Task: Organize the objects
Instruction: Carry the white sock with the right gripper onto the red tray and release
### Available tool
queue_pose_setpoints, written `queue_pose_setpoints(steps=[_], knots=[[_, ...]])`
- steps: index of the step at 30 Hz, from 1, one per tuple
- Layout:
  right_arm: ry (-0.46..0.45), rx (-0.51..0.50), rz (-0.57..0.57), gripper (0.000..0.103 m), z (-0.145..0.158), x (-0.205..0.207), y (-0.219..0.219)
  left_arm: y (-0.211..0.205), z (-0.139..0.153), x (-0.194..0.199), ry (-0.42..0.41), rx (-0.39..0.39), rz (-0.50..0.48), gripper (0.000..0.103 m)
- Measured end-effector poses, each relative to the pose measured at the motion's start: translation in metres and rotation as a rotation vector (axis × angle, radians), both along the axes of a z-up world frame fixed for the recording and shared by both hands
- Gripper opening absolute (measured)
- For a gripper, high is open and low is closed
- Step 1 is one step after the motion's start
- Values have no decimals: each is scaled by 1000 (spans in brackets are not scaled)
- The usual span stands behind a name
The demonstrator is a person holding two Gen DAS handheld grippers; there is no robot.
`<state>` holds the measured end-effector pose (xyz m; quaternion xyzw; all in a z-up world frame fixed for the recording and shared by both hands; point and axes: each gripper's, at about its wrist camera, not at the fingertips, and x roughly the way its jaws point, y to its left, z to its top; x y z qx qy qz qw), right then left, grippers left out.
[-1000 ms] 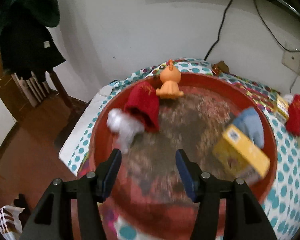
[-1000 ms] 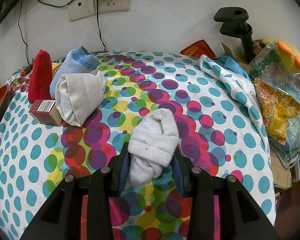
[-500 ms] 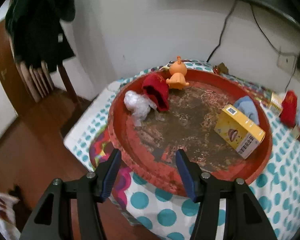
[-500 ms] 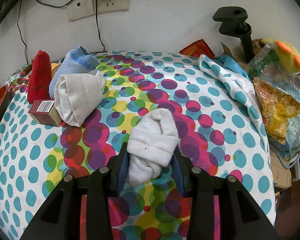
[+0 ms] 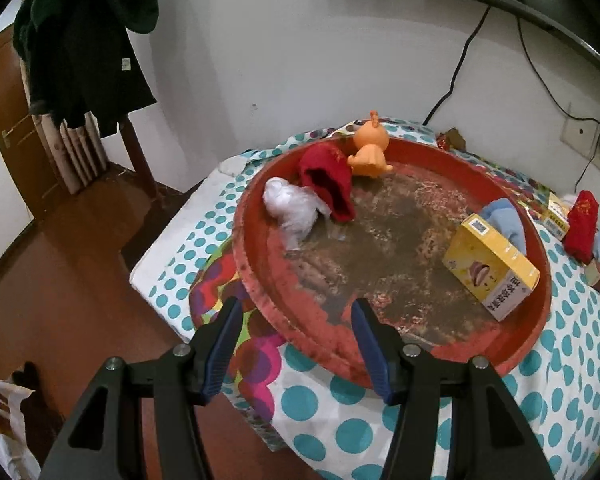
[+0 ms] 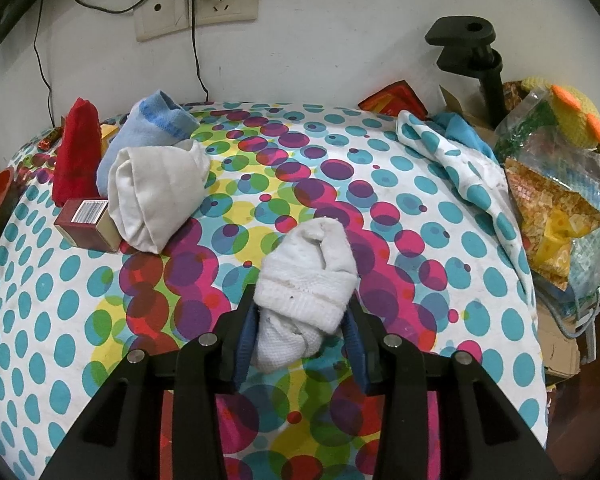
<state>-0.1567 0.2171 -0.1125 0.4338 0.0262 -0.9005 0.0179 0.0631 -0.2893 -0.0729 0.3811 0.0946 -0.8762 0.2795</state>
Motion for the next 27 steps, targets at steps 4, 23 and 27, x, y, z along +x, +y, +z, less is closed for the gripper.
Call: queue_pose_setpoints(steps=[4, 23, 27], knots=[[0, 4, 0, 37, 0, 0, 0, 1, 0, 1, -6, -4, -1, 58], [84, -93, 244, 35, 86, 22, -104, -11, -4, 4, -34, 7, 33, 58], [75, -104, 356, 35, 94, 26, -165, -11, -2, 5, -26, 20, 30, 58]])
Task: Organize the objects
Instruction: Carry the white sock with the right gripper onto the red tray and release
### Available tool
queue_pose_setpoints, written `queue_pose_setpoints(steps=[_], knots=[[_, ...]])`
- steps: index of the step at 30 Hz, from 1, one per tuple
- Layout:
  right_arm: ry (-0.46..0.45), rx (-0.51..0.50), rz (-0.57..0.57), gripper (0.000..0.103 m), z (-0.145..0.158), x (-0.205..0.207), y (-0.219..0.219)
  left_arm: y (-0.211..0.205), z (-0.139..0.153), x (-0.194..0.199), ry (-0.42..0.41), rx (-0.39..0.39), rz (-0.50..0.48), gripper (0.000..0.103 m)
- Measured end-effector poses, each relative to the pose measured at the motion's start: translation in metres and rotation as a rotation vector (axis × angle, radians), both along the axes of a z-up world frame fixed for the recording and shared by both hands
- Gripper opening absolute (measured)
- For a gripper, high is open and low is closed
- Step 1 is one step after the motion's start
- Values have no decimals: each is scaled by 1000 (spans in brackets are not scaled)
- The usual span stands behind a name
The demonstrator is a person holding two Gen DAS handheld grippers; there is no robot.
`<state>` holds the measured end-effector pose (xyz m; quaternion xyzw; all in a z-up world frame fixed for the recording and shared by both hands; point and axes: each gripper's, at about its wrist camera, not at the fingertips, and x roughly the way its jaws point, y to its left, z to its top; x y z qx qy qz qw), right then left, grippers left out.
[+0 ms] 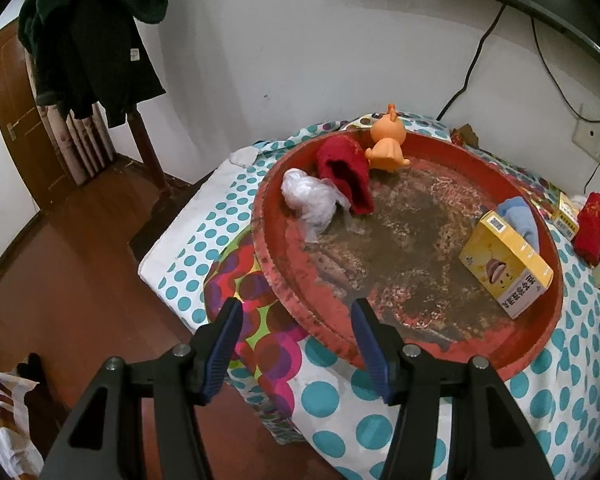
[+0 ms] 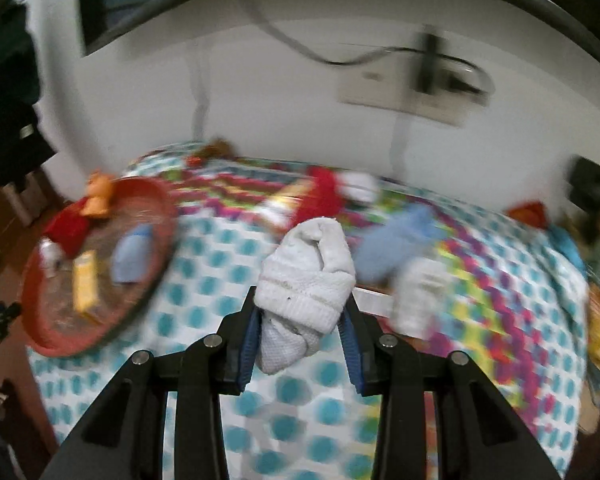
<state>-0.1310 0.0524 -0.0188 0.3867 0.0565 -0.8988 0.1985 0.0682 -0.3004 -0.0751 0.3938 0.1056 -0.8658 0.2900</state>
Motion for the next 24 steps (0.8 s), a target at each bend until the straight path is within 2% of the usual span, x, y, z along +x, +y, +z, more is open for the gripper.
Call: queue_pose_setpoints(steps=[8, 18, 24], knots=[[8, 66, 181, 35, 8, -6, -117, -5, 0, 1, -2, 19, 9, 58], [-52, 128, 283, 36, -15, -19, -197, -22, -2, 8, 16, 48, 64, 58], [-73, 172, 311, 36, -28, -32, -226, -27, -5, 9, 10, 48, 80, 58]])
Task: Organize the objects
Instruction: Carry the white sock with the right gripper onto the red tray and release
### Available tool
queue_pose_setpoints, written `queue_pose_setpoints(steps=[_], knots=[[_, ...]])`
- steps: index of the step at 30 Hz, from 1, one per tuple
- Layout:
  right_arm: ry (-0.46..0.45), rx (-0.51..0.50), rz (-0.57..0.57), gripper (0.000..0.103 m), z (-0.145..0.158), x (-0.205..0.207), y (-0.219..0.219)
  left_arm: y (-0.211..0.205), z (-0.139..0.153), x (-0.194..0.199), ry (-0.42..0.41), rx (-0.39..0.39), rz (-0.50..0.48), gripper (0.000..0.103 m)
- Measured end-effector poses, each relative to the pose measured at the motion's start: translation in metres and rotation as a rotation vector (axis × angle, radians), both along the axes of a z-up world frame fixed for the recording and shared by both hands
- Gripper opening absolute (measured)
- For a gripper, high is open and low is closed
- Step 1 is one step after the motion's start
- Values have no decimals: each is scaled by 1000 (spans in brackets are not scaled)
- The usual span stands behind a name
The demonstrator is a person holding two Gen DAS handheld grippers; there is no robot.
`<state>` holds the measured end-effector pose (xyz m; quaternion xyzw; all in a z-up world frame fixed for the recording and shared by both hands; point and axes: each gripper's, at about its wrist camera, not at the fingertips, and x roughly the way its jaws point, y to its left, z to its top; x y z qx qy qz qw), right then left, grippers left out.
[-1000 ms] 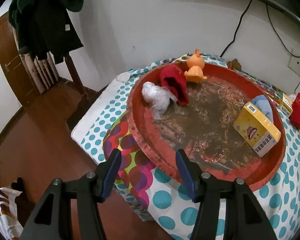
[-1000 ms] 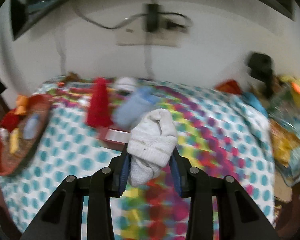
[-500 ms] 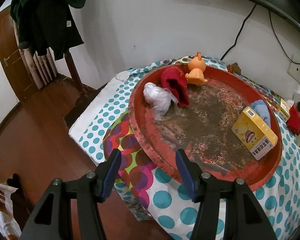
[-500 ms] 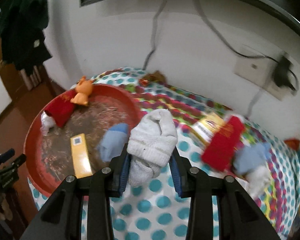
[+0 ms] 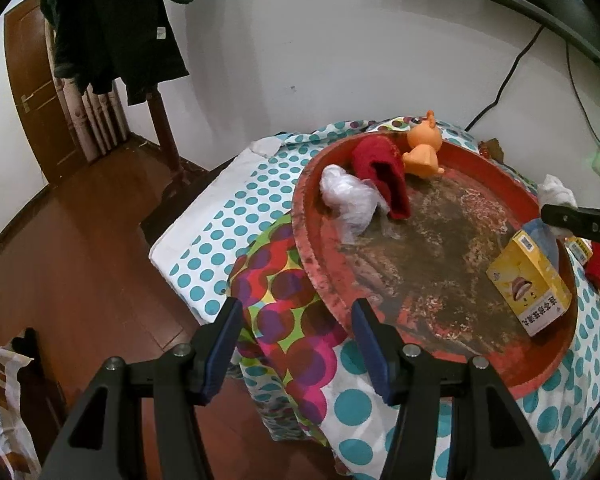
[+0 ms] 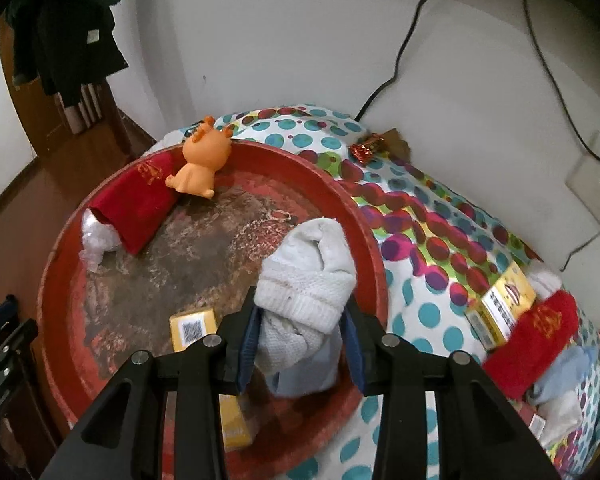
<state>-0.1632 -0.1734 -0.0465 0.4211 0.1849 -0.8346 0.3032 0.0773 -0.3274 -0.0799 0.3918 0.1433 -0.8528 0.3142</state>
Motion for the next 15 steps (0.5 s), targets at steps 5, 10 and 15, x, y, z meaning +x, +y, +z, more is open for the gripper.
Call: queue_pose_setpoints(steps=[5, 10, 15], knots=[[-4, 3, 5, 36, -11, -5, -6, 1, -1, -2, -7, -3, -16, 58], [-10, 31, 0, 37, -23, -11, -12, -2, 1, 0, 5, 9, -9, 58], [6, 47, 4, 37, -23, -8, -14, -3, 2, 2, 15, 20, -7, 58]])
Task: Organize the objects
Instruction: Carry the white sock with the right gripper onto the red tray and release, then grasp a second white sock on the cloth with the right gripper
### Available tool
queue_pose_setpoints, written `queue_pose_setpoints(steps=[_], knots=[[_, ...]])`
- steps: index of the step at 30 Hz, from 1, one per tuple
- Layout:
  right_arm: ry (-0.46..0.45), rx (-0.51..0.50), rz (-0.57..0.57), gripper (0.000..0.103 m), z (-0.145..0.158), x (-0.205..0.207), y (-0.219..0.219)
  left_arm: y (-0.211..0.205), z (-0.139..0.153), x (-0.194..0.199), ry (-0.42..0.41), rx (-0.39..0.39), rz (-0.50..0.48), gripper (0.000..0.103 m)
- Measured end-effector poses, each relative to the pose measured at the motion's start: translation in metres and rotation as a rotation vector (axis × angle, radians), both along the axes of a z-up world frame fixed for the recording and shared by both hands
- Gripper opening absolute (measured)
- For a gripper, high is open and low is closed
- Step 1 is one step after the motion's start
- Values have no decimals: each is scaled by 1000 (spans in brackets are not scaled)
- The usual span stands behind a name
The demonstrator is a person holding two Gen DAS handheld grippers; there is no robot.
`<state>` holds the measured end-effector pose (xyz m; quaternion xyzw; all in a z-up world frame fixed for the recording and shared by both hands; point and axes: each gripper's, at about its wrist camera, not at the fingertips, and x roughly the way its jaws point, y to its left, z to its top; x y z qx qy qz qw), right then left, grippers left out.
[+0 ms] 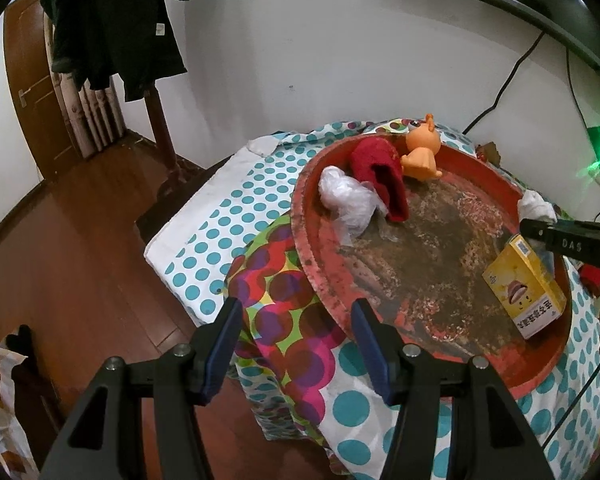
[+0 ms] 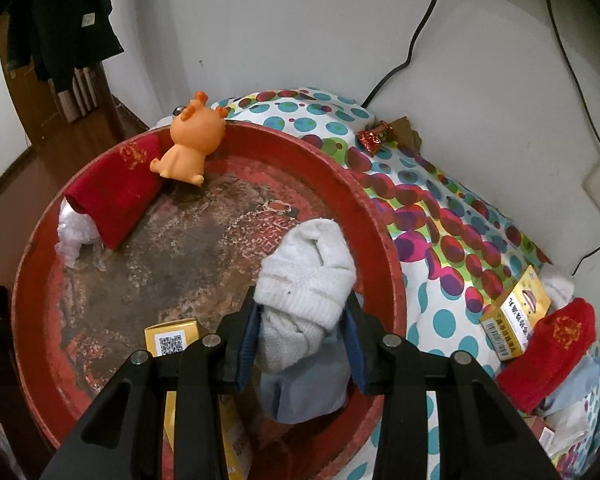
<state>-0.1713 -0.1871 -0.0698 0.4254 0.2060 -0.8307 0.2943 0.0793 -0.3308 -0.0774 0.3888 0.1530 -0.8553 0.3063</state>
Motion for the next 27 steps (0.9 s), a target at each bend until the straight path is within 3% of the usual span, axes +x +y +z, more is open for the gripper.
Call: queue_pose_setpoints(steps=[5, 17, 27], knots=[[3, 9, -7, 39, -1, 2, 0, 1, 2, 1, 4, -1, -1, 58], [18, -29, -10, 59, 8, 22, 8, 1, 3, 3, 19, 5, 9, 58], [31, -156, -105, 69, 19, 48, 69, 16, 5, -3, 15, -29, -31, 58]])
